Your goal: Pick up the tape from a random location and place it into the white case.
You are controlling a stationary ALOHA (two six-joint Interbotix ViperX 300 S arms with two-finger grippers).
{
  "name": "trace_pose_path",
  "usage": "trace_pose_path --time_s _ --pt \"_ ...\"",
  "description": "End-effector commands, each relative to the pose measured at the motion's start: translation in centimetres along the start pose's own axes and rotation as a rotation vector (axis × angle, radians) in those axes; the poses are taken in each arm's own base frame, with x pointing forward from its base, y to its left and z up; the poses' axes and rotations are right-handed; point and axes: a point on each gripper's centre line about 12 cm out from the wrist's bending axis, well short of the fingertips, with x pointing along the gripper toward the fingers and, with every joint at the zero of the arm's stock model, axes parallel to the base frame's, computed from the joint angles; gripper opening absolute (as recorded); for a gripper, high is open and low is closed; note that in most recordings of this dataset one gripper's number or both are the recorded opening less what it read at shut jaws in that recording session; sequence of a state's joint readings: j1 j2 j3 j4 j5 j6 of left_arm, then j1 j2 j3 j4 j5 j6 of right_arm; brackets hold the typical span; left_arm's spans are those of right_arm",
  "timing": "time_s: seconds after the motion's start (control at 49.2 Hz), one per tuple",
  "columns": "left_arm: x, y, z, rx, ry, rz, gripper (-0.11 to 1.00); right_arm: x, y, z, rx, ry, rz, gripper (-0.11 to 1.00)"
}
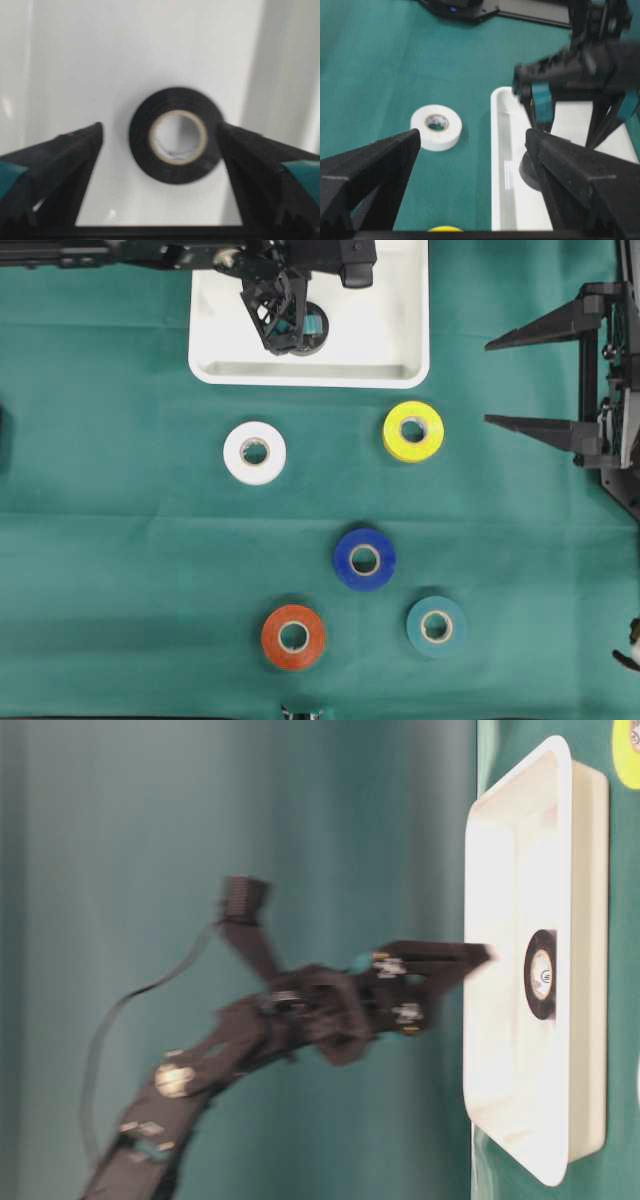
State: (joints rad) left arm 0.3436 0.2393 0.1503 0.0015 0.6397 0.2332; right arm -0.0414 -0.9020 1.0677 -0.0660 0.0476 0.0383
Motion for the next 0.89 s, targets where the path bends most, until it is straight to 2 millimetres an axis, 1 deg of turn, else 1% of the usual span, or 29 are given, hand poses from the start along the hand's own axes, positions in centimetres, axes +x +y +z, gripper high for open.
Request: trace_pose_path --time_s 0.0,0.122,0.285,0.366,0.468,0.529,0.61,0.874 --pt "-4.4 0.7 2.2 -0.007 -0.077 0.019 0.99 0.1 -0.1 1.2 0.0 -0.028 -0.002 0.92" --pt "-7.0 0.5 3.1 -0.001 -0.089 0.017 0.98 0.0 -0.1 1.3 0.0 -0.032 -0.002 0.92" --pt "-10.1 -0.1 4.7 0.02 -0.121 0.014 0.98 0.0 -0.1 1.5 0.0 -0.035 -0.002 0.92" --pt "-12.0 -0.1 5.7 0.024 -0.154 0.018 0.98 0.0 -0.1 1.7 0.0 -0.04 -0.002 0.92" --pt "-14.1 0.1 6.4 0.025 -0.182 0.025 0.98 0.0 -0.1 1.7 -0.001 -0.04 -0.003 0.92" --pt "-14.8 0.1 6.5 0.026 -0.186 0.027 0.98 0.0 -0.1 1.7 0.0 -0.04 -0.003 0.92" --pt "-15.0 0.1 6.3 0.025 -0.18 0.025 0.98 0.0 -0.1 1.7 0.0 -0.04 -0.003 0.92" --pt "-14.9 -0.5 5.8 0.03 -0.159 0.014 0.98 0.0 -0.1 1.9 0.0 -0.043 -0.003 0.92"
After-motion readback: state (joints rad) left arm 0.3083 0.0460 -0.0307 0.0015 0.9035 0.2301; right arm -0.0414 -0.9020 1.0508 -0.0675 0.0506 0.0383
